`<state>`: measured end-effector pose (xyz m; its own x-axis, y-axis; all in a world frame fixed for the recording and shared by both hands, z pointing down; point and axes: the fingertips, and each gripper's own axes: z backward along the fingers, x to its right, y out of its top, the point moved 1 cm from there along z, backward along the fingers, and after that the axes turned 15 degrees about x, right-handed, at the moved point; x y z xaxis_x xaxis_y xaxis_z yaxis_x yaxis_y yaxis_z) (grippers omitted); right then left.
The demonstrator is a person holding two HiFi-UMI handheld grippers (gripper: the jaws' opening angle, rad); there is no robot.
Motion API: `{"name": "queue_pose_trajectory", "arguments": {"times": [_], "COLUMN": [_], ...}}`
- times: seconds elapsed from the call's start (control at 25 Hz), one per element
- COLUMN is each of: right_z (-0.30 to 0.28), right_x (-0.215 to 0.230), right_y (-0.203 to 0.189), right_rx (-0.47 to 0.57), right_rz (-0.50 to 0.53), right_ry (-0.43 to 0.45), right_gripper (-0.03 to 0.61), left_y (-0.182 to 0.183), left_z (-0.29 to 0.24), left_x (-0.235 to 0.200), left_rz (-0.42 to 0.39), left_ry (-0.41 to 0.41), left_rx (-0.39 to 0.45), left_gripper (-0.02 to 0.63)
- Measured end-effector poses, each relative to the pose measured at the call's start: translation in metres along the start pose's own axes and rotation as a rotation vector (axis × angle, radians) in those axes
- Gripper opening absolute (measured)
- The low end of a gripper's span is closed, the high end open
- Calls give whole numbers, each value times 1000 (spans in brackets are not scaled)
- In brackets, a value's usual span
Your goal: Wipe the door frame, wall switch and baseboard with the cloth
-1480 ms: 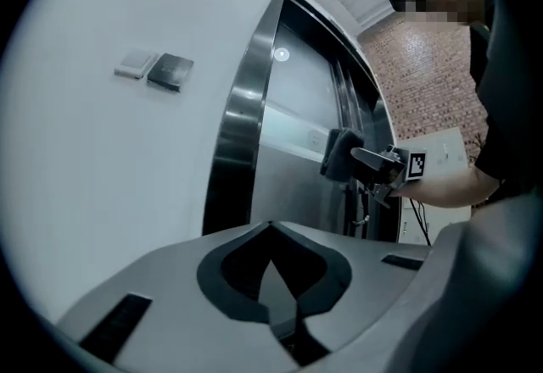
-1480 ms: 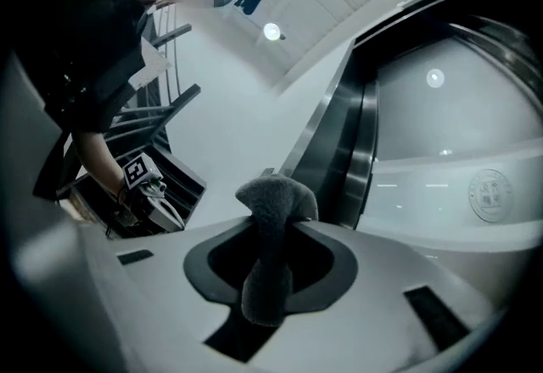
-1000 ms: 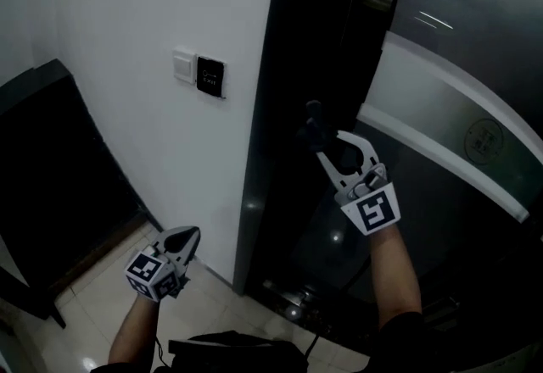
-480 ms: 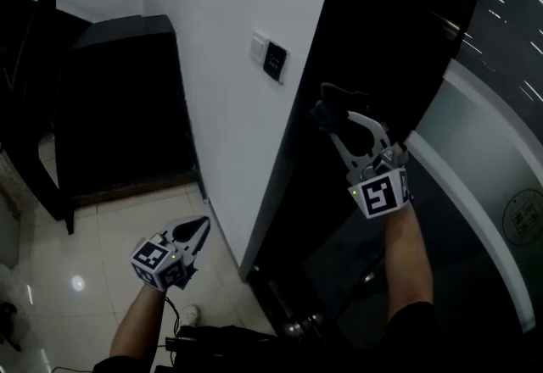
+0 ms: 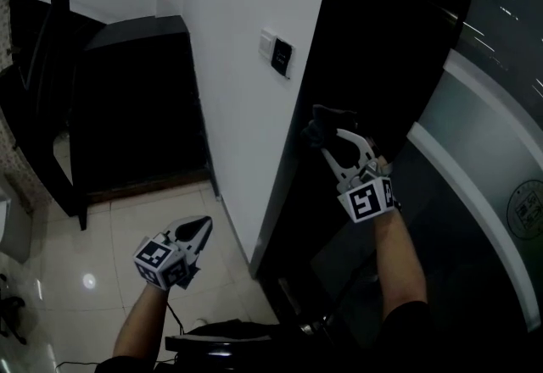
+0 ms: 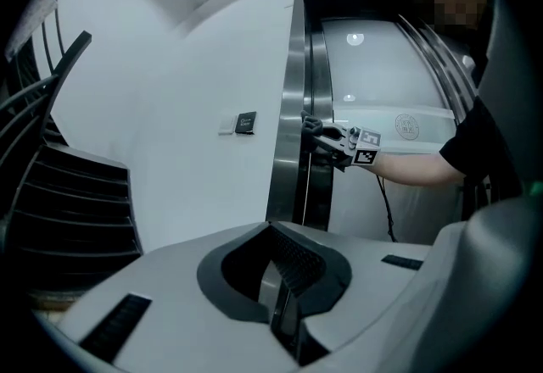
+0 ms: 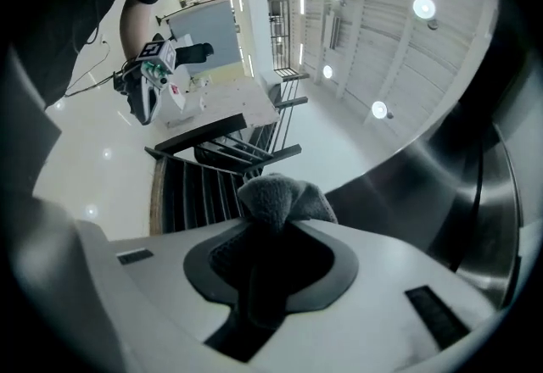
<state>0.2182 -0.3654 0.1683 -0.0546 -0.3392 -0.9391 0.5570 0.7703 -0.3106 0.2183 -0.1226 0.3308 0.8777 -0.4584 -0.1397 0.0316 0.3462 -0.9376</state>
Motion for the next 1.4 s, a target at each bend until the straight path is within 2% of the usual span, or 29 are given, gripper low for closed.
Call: {"name": "queue_pose_trajectory", "arguments": {"times": [0.36,0.64,0.96,1.4], "right_z": [7,12,18,27], "right_x": [-40,-57,-93,-143], "right_y": [-16,-21,-37,-54], "right_rx": [-64,-79,-100,-107], "right_rz": [-48,-82,-83,-149], "right_ry": [43,30,102,186], "right_gripper": [84,84,84,84], "left_y": [-3,-9,-19,-34], "left_z": [-6,-2,-7,-13], "left_x": [-4,-10,-12,-7], "left_rz": [15,17,21,28], "left_ry": [-28,-29,-22,-5], "left_rx": [-26,-49,-66,-87], "left_gripper": [2,2,2,2]}}
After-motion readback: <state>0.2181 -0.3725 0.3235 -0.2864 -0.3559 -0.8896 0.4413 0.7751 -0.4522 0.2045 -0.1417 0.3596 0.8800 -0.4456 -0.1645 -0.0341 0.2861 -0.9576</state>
